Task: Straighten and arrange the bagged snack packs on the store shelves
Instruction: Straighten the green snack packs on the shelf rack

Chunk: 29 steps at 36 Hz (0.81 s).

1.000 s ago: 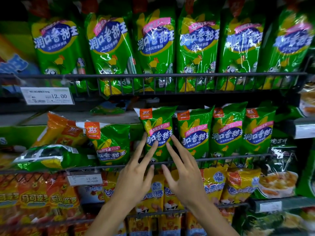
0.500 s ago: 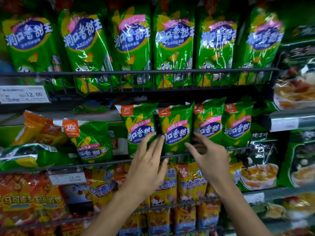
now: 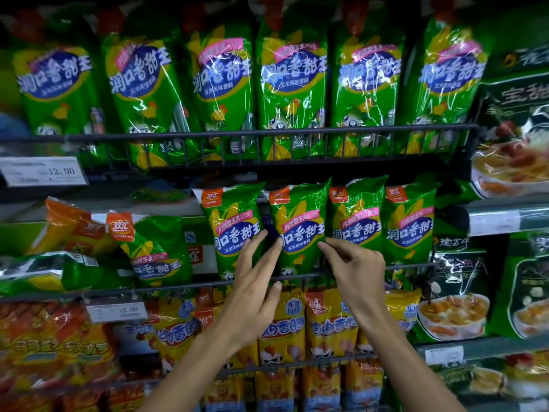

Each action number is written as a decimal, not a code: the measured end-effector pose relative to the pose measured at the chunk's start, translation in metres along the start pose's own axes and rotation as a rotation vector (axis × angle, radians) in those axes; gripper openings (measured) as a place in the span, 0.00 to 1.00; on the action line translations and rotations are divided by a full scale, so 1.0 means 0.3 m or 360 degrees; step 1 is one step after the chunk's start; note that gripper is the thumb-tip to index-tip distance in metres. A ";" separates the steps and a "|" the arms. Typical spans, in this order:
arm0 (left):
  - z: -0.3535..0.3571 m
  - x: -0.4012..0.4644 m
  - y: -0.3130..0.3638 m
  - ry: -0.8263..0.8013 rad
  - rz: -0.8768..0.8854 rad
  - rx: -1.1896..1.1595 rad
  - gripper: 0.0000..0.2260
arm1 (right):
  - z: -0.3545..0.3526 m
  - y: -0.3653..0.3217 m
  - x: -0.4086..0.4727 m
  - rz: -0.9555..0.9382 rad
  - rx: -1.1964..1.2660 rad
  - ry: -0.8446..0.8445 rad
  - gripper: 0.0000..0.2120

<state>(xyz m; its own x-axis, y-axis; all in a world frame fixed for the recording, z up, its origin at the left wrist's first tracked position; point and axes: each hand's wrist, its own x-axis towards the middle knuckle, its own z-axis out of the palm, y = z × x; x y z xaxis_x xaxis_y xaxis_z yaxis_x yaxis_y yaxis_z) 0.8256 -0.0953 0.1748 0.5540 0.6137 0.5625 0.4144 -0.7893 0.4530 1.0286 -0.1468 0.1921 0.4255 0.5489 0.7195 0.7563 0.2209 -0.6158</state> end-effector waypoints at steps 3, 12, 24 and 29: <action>0.013 -0.002 -0.014 0.0024 0.0041 0.0146 0.35 | 0.002 0.013 -0.008 -0.0009 0.0009 -0.0007 0.10; -0.037 -0.037 -0.035 0.0114 0.0277 0.0354 0.30 | -0.027 0.029 -0.048 -0.0077 0.0046 -0.0024 0.15; -0.100 -0.117 -0.097 0.0416 -0.0171 0.0399 0.36 | 0.161 -0.132 -0.134 -0.0622 0.0133 -0.0308 0.20; -0.114 -0.128 -0.123 0.0436 -0.0211 0.0311 0.33 | 0.206 -0.137 -0.160 -0.0562 -0.0108 -0.0428 0.23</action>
<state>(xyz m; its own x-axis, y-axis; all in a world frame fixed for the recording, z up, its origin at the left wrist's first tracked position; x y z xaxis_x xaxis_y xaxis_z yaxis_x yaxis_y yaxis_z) 0.7643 -0.0891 0.1602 0.2833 0.6721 0.6841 0.6146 -0.6748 0.4085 0.9465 -0.1324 0.1631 -0.0025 0.6414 0.7672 0.8665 0.3843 -0.3185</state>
